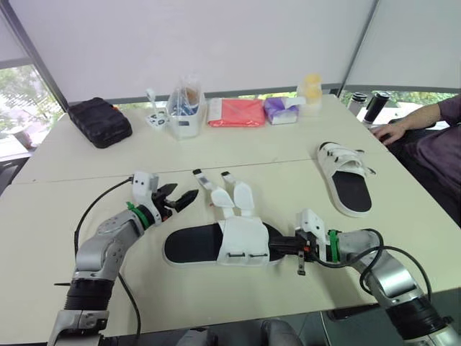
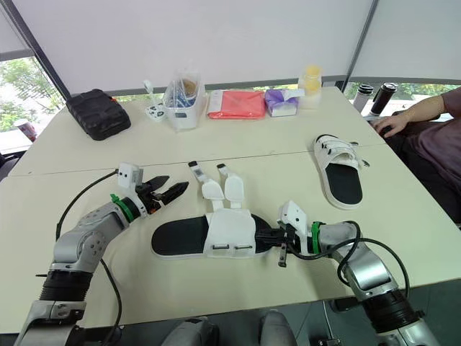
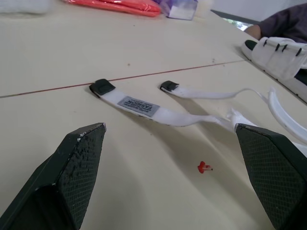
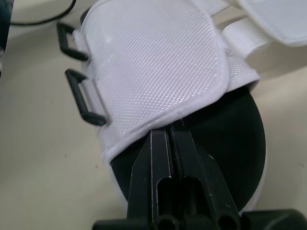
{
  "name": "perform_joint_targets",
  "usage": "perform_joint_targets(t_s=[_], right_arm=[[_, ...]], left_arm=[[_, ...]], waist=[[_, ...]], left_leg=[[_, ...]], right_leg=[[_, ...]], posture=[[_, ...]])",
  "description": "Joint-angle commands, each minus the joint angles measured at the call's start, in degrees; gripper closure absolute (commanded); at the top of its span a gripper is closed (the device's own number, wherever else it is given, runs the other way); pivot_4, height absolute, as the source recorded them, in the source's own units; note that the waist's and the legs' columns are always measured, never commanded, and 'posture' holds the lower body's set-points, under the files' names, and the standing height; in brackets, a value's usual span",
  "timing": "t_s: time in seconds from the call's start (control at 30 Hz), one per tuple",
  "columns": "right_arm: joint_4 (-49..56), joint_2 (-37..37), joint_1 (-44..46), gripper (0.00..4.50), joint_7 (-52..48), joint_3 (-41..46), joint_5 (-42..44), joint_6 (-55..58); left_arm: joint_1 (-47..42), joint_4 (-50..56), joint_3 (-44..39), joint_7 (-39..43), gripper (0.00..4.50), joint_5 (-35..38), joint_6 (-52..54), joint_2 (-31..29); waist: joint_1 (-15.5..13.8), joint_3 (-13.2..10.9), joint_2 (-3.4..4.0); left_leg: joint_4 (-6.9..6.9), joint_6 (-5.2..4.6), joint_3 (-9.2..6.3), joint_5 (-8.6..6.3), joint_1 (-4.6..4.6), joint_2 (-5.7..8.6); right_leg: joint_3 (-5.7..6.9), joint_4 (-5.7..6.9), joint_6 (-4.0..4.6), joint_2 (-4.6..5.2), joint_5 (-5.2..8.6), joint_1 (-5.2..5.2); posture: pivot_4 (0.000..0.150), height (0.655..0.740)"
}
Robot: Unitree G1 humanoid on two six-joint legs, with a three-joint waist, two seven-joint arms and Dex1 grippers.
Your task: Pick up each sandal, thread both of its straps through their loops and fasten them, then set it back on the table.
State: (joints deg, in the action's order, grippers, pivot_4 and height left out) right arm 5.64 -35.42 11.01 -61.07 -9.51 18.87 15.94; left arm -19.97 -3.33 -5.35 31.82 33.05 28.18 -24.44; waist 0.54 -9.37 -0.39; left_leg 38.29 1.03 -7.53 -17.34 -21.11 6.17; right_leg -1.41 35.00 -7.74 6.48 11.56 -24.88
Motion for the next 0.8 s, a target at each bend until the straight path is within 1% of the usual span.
perform_joint_targets(t_s=[0.03, 0.1, 0.17, 0.3, 0.43, 0.53, 0.63, 0.7, 0.8], right_arm=[[3.56, 2.00, -0.57, 4.45, 0.77, -0.66, 2.20, 2.97], [5.34, 3.59, -0.31, 4.45, 2.48, 2.21, 7.08, 8.28], [6.55, 4.05, -0.52, 4.45, 3.31, 3.86, 9.45, 11.33], [6.69, 2.22, -2.74, 4.45, 1.53, -0.39, 4.43, 7.36], [3.33, 1.93, -1.22, 4.45, 1.16, -4.00, -1.89, 1.61], [1.19, 2.29, -0.34, 4.45, 1.05, -4.75, -3.75, -0.57], [-0.88, 2.17, 0.25, 4.45, 0.39, -5.64, -5.45, -2.65], [-1.58, 2.28, 0.21, 4.45, 0.22, -5.67, -5.64, -3.29], [-2.18, 2.29, 0.12, 4.45, 0.00, -5.79, -6.00, -3.97]], left_arm=[[-0.48, 1.43, -0.67, 0.72, 0.00, -0.81, -0.35, 0.20], [-0.43, 1.70, -0.71, 0.73, 0.00, -1.14, -0.30, 0.31], [-0.29, 1.93, -0.90, 0.82, 0.00, -1.24, -0.18, 0.33], [0.49, 1.77, -1.00, 0.86, 0.00, -1.38, 0.33, 0.71], [1.22, 1.94, -0.13, 2.20, 0.00, -1.85, 0.73, 0.07], [1.56, 2.05, 0.04, 3.44, 0.00, -2.01, 1.13, -0.44], [1.80, 2.09, -0.10, 5.19, 0.00, -1.67, 2.35, -1.19], [1.80, 2.32, -0.80, 5.90, 0.00, -0.47, 4.13, -1.26], [1.62, 3.26, -2.19, 6.63, 0.00, 2.38, 7.95, -1.16]], waist=[[0.18, 0.00, 0.00], [0.18, 0.00, 0.00], [0.05, 0.00, 0.00], [-0.18, 0.00, 0.00], [0.18, 0.00, 0.00], [0.22, 0.01, -0.01], [0.21, 0.01, -0.03], [0.18, 0.01, -0.04], [0.21, 0.02, -0.06]], left_leg=[[-0.03, 0.00, 0.00, 0.00, 0.02, -0.01], [-0.05, 0.00, 0.00, 0.00, 0.03, -0.02], [-0.06, -0.01, -0.01, -0.01, 0.03, -0.02], [-0.06, -0.11, -0.01, -0.07, 0.02, 0.01], [-0.06, -0.10, 0.00, -0.06, 0.04, 0.00], [-0.08, -0.10, 0.00, -0.06, 0.09, -0.02], [-0.13, -0.14, 0.00, -0.08, 0.33, -0.03], [-0.18, -0.17, 0.00, -0.11, 0.68, -0.03], [-0.18, -0.18, -0.01, -0.12, 0.73, -0.04]], right_leg=[[-0.01, 0.00, 0.00, -0.01, 0.00, 0.00], [-0.01, 0.00, 0.01, -0.03, 0.01, -0.02], [-0.01, 0.00, 0.02, -0.02, 0.01, -0.02], [-0.01, -0.02, 0.02, 0.00, 0.01, -0.01], [-0.01, -0.01, 0.02, -0.01, 0.01, -0.01], [-0.01, 0.01, 0.02, -0.04, 0.01, 0.00], [-0.01, 0.01, 0.02, -0.04, 0.01, 0.21], [-0.01, -0.02, 0.04, -0.04, 0.04, 0.53], [-0.01, 0.00, 0.04, -0.04, 0.05, 0.57]], posture=[[0.150, 0.7400], [0.150, 0.7400], [0.150, 0.7400], [0.150, 0.7400], [0.150, 0.7400], [0.150, 0.7400], [0.150, 0.7400], [0.150, 0.7400], [0.150, 0.7400]])
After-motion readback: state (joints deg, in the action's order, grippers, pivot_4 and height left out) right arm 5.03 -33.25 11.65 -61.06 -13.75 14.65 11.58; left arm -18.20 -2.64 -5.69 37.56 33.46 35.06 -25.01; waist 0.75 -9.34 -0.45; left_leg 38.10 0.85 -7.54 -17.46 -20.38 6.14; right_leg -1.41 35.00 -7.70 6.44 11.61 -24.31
